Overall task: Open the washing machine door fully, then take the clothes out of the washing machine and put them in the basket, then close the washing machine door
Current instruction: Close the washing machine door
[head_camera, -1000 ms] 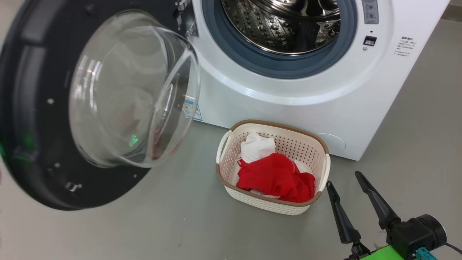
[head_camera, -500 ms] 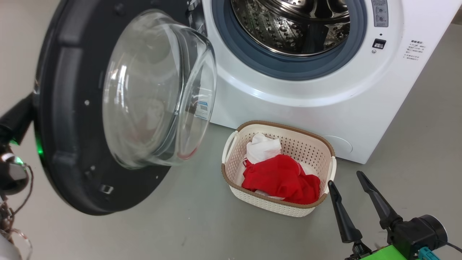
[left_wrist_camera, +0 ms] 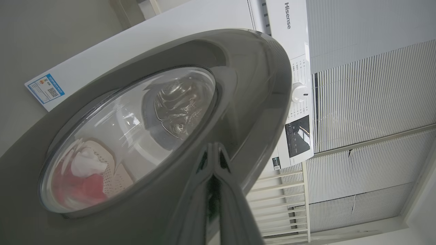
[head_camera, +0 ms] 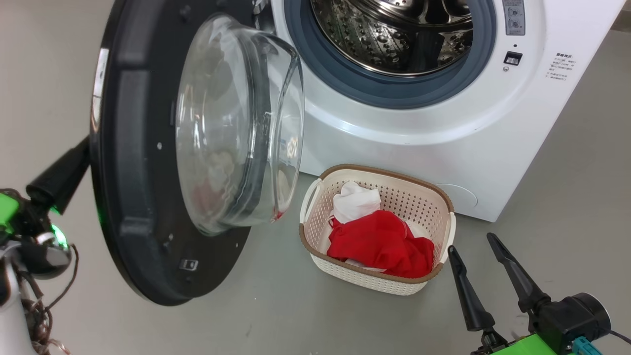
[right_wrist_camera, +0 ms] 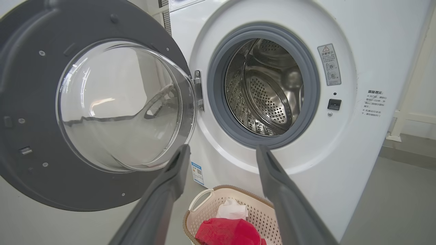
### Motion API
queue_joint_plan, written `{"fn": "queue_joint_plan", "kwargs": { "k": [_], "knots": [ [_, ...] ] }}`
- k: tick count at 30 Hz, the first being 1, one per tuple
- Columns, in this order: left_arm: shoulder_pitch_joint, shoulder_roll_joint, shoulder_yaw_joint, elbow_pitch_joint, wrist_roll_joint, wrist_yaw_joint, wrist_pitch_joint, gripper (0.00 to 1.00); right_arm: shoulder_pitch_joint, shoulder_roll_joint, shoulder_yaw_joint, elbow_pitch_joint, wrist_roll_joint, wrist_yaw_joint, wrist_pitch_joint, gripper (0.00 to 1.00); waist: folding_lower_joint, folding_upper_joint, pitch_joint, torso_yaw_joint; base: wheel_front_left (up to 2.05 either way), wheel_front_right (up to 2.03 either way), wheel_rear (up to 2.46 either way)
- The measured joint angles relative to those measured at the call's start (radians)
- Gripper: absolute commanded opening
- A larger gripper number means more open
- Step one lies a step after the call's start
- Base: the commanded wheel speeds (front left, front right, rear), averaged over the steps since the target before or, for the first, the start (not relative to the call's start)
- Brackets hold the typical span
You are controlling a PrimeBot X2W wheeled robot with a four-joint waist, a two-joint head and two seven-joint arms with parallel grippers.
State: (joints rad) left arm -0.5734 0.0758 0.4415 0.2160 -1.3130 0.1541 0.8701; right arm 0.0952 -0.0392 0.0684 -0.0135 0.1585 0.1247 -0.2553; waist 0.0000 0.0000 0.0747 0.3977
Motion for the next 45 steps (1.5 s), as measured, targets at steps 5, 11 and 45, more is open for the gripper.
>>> {"fn": "queue_joint_plan", "kwargs": {
  "k": [5, 11, 45],
  "knots": [
    [0.035, -0.017, -0.022, -0.049, -0.003, 0.004, 0.001, 0.0, -0.007, 0.0, 0.0, -0.005, 0.005, 0.0, 0.0, 1.0, 0.0, 0.0, 0.0, -0.008, 0.0, 0.0, 0.0],
    [0.071, -0.032, -0.058, -0.095, -0.022, 0.006, 0.0, 0.0, -0.013, 0.0, 0.0, -0.004, 0.009, 0.0, 0.0, 1.0, 0.0, 0.0, -0.005, -0.02, 0.0, 0.0, 0.0],
    [0.185, -0.04, -0.326, -0.133, -0.23, -0.009, -0.201, 0.0, -0.013, 0.0, 0.003, -0.015, 0.025, 0.0, 0.0, 1.0, 0.0, 0.0, -0.005, -0.127, 0.0, 0.0, 0.0]
  ]
}}
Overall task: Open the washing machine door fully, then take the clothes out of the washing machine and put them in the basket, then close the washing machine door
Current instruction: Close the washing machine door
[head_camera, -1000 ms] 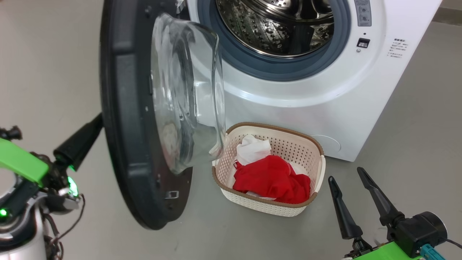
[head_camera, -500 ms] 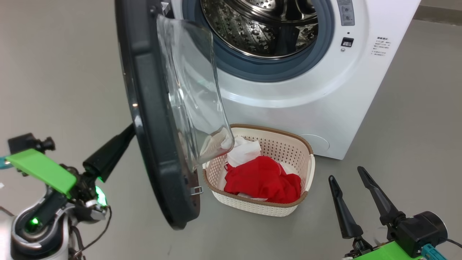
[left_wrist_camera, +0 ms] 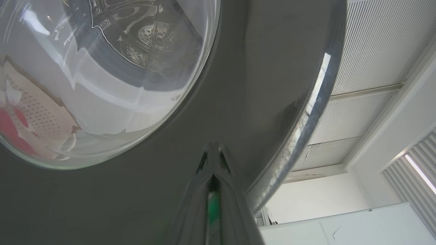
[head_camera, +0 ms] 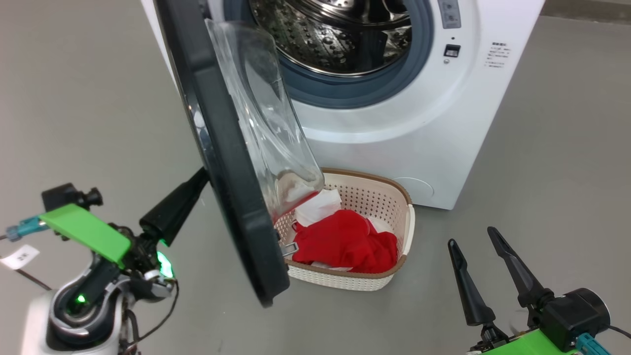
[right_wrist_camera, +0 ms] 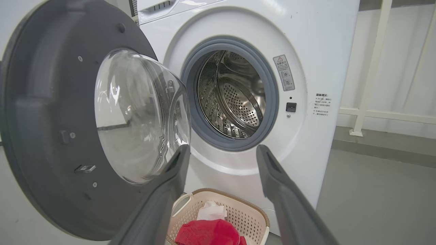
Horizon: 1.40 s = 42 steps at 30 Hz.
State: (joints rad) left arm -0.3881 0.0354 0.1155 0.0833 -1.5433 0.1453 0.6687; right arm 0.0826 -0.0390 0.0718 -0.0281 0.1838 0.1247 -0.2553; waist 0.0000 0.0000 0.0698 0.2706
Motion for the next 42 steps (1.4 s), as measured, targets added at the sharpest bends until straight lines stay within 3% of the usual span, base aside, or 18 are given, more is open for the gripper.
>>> {"fn": "queue_joint_plan", "kwargs": {
  "k": [19, 42],
  "knots": [
    [-0.066, 0.0, -0.07, 0.101, -0.055, -0.081, -0.088, 0.0, -0.011, 0.0, 0.001, -0.006, 0.005, 0.0, 0.0, 1.0, 0.0, 0.0001, 0.031, -0.091, 0.0, 0.0, 0.0],
    [-0.168, -0.001, -0.162, 0.159, -0.12, -0.116, -0.165, 0.0, -0.049, -0.001, 0.004, -0.006, 0.035, 0.0, 0.0, 1.0, 0.0001, 0.0, 0.07, -0.19, 0.0, 0.0, 0.0]
  ]
}}
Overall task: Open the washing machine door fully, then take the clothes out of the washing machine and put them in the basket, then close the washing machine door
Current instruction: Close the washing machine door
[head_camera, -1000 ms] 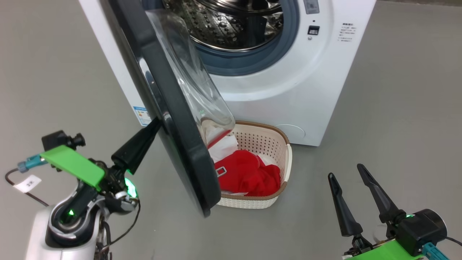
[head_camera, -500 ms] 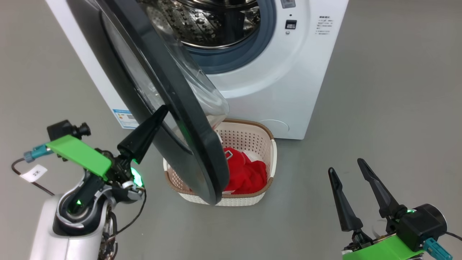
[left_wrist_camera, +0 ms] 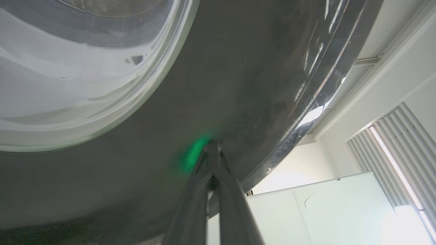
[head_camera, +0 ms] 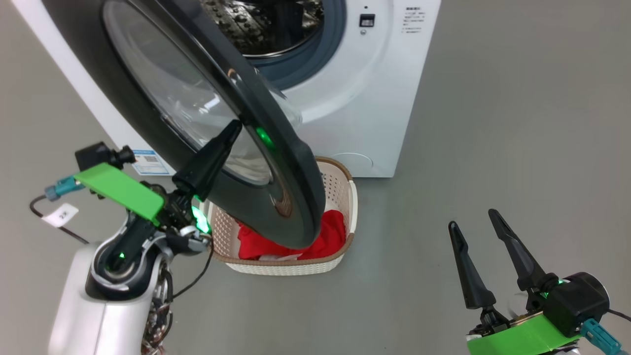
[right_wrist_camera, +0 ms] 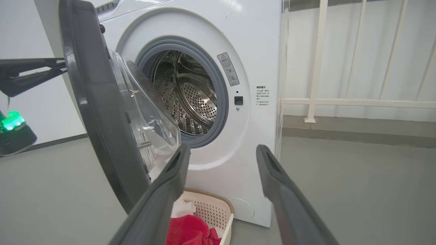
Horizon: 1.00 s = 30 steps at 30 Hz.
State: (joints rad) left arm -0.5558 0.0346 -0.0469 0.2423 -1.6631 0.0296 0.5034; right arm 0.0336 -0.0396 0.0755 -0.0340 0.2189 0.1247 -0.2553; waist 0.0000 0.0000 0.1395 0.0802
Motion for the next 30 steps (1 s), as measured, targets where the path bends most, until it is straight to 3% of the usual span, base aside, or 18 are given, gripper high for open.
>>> {"fn": "queue_joint_plan", "kwargs": {
  "k": [20, 30],
  "knots": [
    [-0.117, -0.003, -0.033, 0.111, 0.009, -0.056, -0.137, 0.0, -0.019, 0.0, 0.002, 0.0, 0.018, 0.0, 0.0, 1.0, 0.0, 0.0, 0.044, -0.089, 0.0, 0.0, 0.0],
    [-0.214, -0.003, -0.032, 0.177, 0.019, -0.061, -0.159, 0.0, -0.033, 0.0, 0.004, -0.003, 0.019, 0.0, 0.0, 1.0, 0.0, 0.0, 0.091, -0.126, 0.0, 0.0, 0.0]
  ]
}}
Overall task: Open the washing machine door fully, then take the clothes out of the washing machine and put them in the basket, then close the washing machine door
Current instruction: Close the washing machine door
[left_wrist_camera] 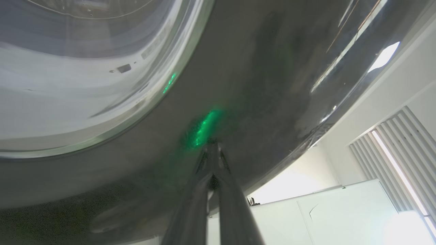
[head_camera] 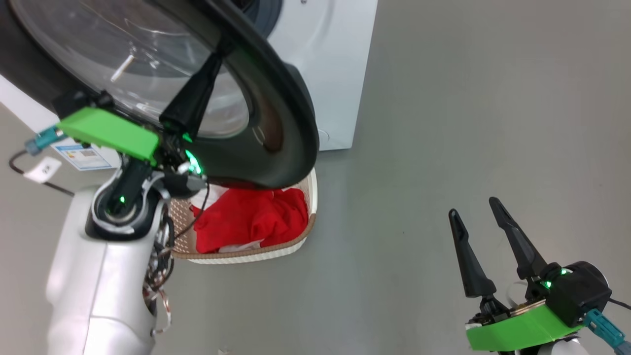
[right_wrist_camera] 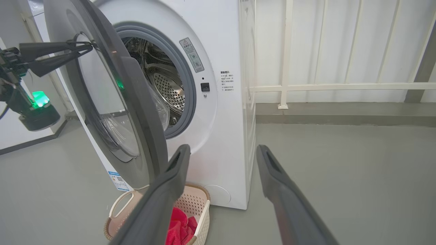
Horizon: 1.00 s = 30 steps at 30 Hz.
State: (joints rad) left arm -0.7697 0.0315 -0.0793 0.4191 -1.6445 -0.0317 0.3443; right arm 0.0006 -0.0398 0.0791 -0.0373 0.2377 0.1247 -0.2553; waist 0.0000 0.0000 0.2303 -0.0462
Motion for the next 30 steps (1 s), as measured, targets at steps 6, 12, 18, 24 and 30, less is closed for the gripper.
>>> {"fn": "queue_joint_plan", "kwargs": {
  "k": [6, 12, 18, 24, 30],
  "knots": [
    [-0.074, 0.0, 0.007, 0.04, 0.009, -0.004, -0.012, 0.0, -0.011, 0.0, 0.002, -0.001, 0.0, 0.0, 0.0, 1.0, 0.0, 0.0, 0.031, -0.018, 0.0, 0.0, 0.0],
    [-0.143, 0.0, 0.016, 0.082, 0.011, -0.014, -0.026, 0.0, -0.045, 0.0, 0.003, -0.007, 0.0, 0.0, 0.0, 1.0, 0.0, 0.0, 0.065, -0.037, 0.0, 0.0, 0.0],
    [-0.204, 0.002, 0.03, 0.121, 0.027, -0.03, -0.053, 0.0, -0.052, 0.0, 0.004, -0.01, 0.0, 0.0, 0.0, 1.0, 0.0, 0.0, 0.101, -0.055, 0.0, 0.0, 0.0],
    [-0.256, 0.009, 0.039, 0.156, 0.045, -0.031, -0.074, 0.0, -0.074, 0.0, 0.006, -0.015, 0.002, 0.0, 0.0, 1.0, 0.0, 0.0, 0.138, -0.076, 0.0, 0.0, 0.0],
    [-0.309, 0.017, 0.044, 0.182, 0.053, -0.041, -0.075, 0.0, -0.097, 0.0, 0.007, -0.02, 0.002, 0.0, 0.0, 1.0, -0.0001, 0.0, 0.173, -0.094, 0.0, 0.0, 0.0]
  ]
}}
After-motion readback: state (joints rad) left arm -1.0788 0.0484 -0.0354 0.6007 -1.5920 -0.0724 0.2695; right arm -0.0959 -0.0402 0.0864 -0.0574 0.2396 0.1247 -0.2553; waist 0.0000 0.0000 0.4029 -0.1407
